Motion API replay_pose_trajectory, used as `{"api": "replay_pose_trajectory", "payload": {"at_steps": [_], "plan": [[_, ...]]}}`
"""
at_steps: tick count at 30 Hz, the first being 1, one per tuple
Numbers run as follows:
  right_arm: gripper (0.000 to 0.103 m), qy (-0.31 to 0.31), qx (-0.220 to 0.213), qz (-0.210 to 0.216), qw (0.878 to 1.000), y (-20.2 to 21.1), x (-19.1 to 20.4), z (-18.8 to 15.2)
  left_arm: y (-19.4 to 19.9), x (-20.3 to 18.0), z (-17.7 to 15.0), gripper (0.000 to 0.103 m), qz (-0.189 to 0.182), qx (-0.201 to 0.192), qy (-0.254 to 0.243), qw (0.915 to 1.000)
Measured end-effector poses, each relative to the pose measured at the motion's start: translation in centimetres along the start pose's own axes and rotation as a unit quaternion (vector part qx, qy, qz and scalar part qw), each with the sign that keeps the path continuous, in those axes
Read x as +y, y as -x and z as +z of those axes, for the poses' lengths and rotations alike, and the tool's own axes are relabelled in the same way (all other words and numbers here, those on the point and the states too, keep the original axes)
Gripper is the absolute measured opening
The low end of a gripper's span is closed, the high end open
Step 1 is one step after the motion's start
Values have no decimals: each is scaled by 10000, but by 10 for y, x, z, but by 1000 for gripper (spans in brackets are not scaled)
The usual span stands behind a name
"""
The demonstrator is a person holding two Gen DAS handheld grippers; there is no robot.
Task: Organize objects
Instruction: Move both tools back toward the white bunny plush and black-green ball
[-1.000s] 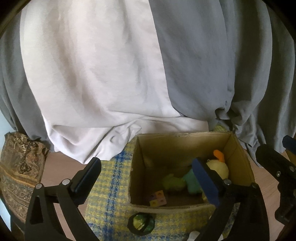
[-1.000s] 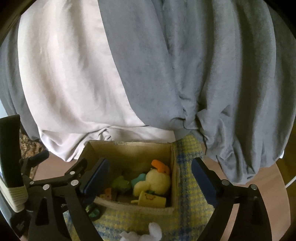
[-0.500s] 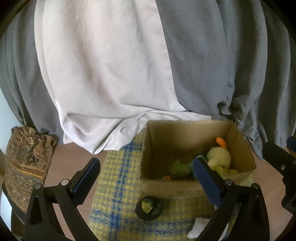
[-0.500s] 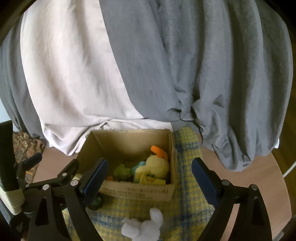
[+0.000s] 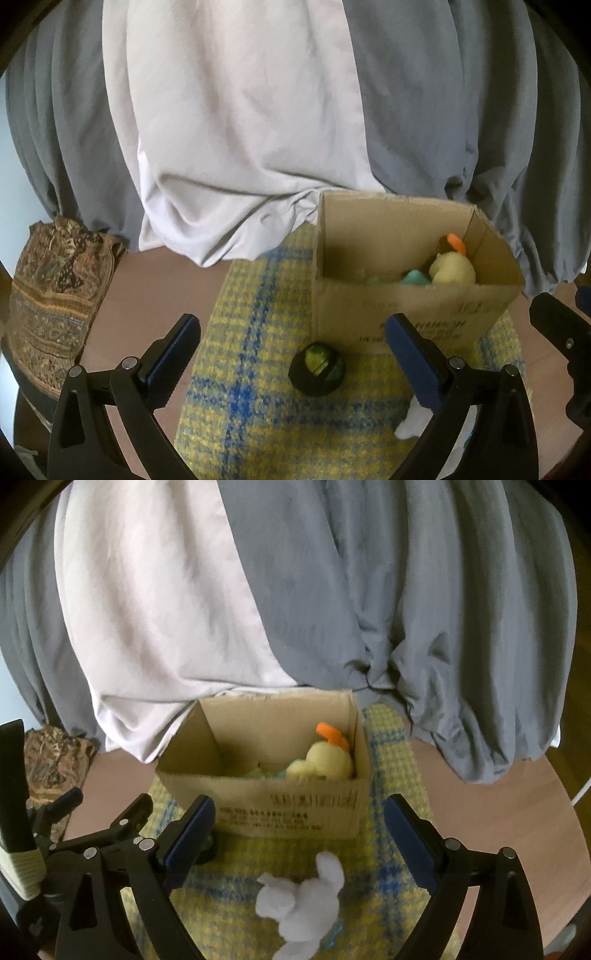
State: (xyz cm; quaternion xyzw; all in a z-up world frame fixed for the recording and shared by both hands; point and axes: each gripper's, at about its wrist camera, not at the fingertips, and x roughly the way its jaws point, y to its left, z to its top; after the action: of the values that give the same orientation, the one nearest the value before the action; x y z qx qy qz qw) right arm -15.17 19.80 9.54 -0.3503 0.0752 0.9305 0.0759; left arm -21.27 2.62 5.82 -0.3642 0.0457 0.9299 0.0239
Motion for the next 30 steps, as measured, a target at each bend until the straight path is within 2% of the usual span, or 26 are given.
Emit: {"api": "replay_pose_trajectory", "payload": {"at_steps": [9, 24, 30], "plan": [[94, -20, 274, -20, 9996, -11, -3, -32, -5, 1, -32, 102, -14, 165, 43, 9999], [96, -82, 757, -134, 9970, -39, -6, -79, -23, -3, -78, 102, 163, 429, -88, 9989], [96, -70, 966, -157, 9952, -53, -4, -93, -36, -1, -93, 102, 341, 517, -129, 9980]]}}
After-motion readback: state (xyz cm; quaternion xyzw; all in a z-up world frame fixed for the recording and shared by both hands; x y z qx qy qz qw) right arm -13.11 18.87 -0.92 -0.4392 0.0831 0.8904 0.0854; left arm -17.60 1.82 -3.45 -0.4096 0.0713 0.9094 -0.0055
